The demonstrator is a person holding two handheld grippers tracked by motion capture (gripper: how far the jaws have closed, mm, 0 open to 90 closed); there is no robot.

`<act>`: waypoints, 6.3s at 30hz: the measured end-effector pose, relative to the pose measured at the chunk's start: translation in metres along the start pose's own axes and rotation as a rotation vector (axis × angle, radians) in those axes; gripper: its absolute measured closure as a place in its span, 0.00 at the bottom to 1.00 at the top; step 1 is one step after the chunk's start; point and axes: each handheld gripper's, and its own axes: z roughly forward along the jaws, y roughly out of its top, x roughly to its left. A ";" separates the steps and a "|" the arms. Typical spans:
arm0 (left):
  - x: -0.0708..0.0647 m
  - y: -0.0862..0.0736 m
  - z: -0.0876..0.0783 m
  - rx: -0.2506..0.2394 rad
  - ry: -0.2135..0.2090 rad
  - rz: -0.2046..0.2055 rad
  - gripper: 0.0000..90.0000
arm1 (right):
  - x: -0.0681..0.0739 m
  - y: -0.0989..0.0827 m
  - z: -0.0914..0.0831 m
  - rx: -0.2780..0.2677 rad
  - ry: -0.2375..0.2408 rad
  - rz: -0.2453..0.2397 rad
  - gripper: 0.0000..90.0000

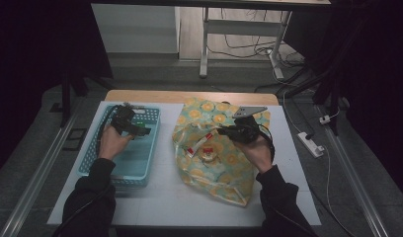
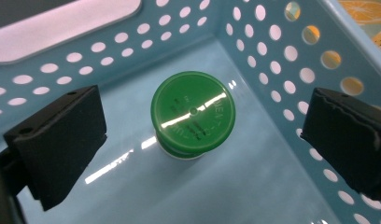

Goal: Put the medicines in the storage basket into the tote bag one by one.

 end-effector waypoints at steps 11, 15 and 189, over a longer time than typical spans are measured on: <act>0.001 0.001 0.001 0.028 0.059 -0.012 0.35 | 0.000 0.000 0.000 -0.002 0.001 -0.001 1.00; 0.001 0.001 0.000 0.036 0.041 -0.022 0.49 | 0.000 0.000 0.000 -0.002 0.002 -0.001 1.00; -0.208 0.064 0.021 -0.074 -0.333 0.345 0.14 | -0.002 0.001 -0.005 -0.020 -0.005 0.000 1.00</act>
